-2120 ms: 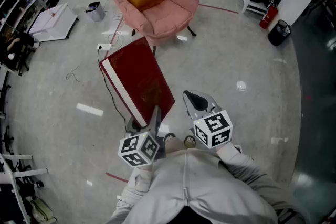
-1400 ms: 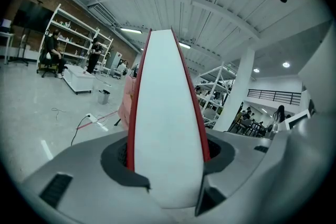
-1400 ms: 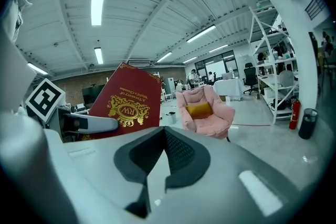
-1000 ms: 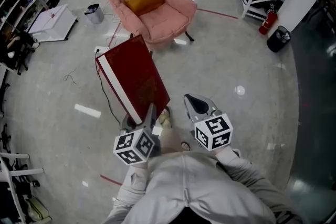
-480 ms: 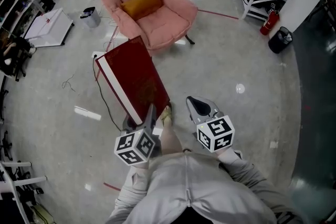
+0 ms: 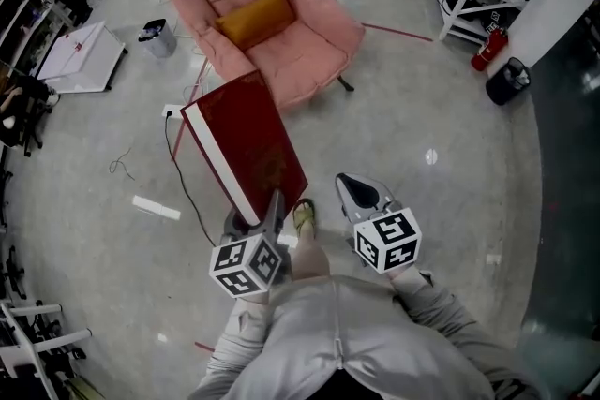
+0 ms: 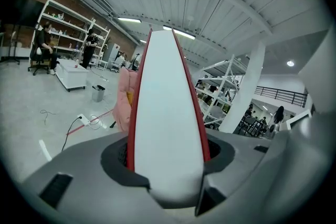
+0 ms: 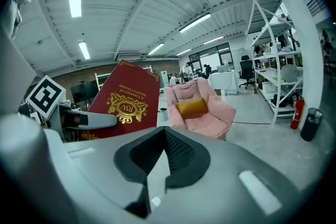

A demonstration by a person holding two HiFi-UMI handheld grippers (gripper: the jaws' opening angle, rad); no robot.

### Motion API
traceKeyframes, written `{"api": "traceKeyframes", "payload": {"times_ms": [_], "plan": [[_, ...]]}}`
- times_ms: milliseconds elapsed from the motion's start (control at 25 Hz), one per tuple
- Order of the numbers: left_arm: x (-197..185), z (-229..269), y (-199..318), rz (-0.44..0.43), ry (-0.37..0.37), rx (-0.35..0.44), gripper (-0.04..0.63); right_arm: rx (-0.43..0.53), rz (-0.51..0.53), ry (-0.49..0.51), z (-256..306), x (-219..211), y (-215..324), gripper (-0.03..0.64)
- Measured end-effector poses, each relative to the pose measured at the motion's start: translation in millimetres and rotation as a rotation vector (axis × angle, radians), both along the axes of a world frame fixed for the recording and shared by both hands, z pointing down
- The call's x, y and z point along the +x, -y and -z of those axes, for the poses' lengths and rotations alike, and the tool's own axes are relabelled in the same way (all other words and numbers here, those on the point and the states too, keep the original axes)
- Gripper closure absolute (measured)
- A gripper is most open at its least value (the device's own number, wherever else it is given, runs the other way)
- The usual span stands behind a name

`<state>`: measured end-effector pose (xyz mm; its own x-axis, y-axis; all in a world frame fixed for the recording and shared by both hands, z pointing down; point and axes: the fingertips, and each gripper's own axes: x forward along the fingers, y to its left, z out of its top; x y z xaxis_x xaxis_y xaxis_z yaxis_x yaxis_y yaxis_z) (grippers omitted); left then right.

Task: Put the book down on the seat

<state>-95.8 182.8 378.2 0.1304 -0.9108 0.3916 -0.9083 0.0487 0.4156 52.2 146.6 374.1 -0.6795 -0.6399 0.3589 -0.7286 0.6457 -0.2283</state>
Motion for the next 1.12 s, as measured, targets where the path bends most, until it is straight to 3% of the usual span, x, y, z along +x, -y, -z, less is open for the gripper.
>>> {"api": "traceKeyframes", "payload": {"times_ms": [560,1120], "plan": [[-47,-2,128,-0.059,-0.006,-0.044,0.341,-0.029,-0.025,-0.024,2,-52,117,0.617],[-70,-32,231,-0.125,-0.009,-0.115,0.341,-0.078,-0.076,-0.045,-19,-79,212,0.617]]}}
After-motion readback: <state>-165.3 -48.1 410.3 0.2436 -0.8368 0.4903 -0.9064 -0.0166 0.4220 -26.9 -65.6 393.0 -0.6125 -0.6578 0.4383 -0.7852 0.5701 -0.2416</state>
